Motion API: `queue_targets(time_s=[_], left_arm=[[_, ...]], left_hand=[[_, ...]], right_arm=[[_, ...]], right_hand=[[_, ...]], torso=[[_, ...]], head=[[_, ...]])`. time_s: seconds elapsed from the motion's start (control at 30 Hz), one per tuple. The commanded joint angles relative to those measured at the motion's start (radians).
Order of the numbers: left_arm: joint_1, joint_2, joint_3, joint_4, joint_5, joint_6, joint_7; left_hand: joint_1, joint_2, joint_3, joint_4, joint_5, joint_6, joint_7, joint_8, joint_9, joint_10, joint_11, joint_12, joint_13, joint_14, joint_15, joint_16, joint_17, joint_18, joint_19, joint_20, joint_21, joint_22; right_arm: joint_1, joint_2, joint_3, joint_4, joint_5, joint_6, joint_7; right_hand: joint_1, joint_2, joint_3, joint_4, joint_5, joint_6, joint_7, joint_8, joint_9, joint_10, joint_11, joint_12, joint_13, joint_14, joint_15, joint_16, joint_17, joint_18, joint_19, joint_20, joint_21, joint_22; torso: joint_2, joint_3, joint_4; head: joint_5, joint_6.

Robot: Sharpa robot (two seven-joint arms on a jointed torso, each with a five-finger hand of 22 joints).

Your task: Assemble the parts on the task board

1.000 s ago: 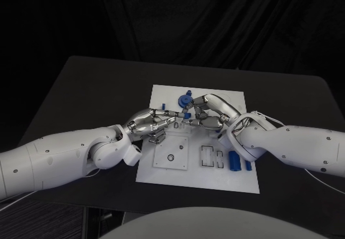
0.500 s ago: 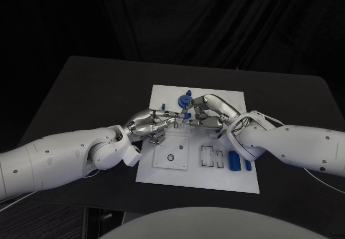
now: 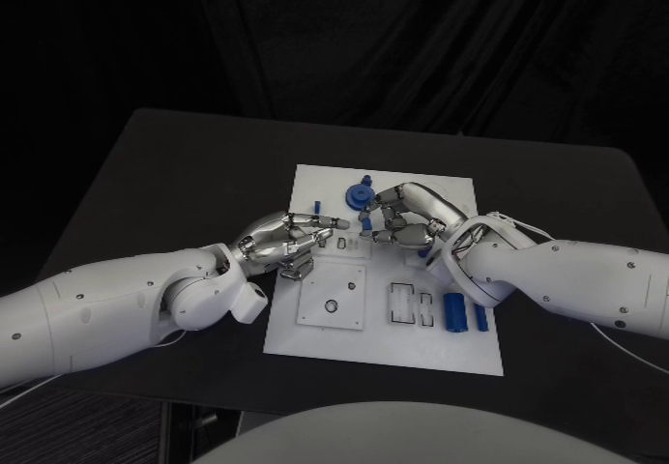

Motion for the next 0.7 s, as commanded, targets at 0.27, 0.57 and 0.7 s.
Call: queue_targets(time_s=[0.27, 0.57, 0.7], left_arm=[[-0.002, -0.001, 0.001, 0.005, 0.003, 0.002, 0.012], [-0.002, 0.001, 0.001, 0.004, 0.003, 0.004, 0.013], [-0.002, 0.002, 0.001, 0.004, 0.003, 0.004, 0.013]], left_hand=[[0.002, 0.004, 0.005, -0.001, 0.008, 0.006, 0.0, 0.001, 0.001, 0.104, 0.001, -0.001, 0.26, 0.104, 0.007, 0.003, 0.263, -0.004, -0.002, -0.003, -0.006, 0.097], [0.003, 0.004, 0.006, -0.002, 0.01, 0.007, 0.0, 0.002, 0.001, 0.104, 0.001, -0.001, 0.26, 0.104, 0.007, 0.003, 0.263, -0.004, -0.002, -0.003, -0.006, 0.097], [0.003, 0.004, 0.006, -0.002, 0.01, 0.007, 0.0, 0.002, 0.001, 0.104, 0.001, -0.001, 0.26, 0.104, 0.007, 0.003, 0.263, -0.004, -0.002, -0.003, -0.006, 0.097]], right_arm=[[-0.001, 0.002, 0.0, -0.012, -0.038, 0.043, -0.06], [-0.001, 0.003, 0.0, -0.018, -0.038, 0.064, -0.074], [-0.002, 0.005, 0.0, -0.02, -0.038, 0.069, -0.077]], right_hand=[[-0.006, -0.003, 0.002, 0.007, 0.002, -0.003, 0.001, 0.012, 0.014, -0.018, 0.003, -0.003, 0.003, -0.021, 0.003, -0.007, 0.089, 0.015, -0.02, -0.002, -0.021, 0.034], [-0.009, -0.004, 0.001, 0.009, 0.002, -0.006, 0.003, 0.012, 0.012, -0.028, 0.004, -0.005, -0.002, -0.032, 0.005, -0.014, 0.082, 0.017, -0.032, -0.001, -0.034, 0.03], [-0.012, -0.005, 0.0, 0.011, 0.0, -0.01, 0.004, 0.012, 0.011, -0.032, 0.005, -0.006, -0.004, -0.036, 0.006, -0.015, 0.081, 0.018, -0.038, 0.0, -0.04, 0.029]], torso=[[0.001, -0.0008, 0.0031], [0.002, -0.0009, 0.0006], [0.002, -0.0005, -0.0001]], head=[[-0.003, 0.0], [-0.001, 0.0], [-0.001, 0.0]])
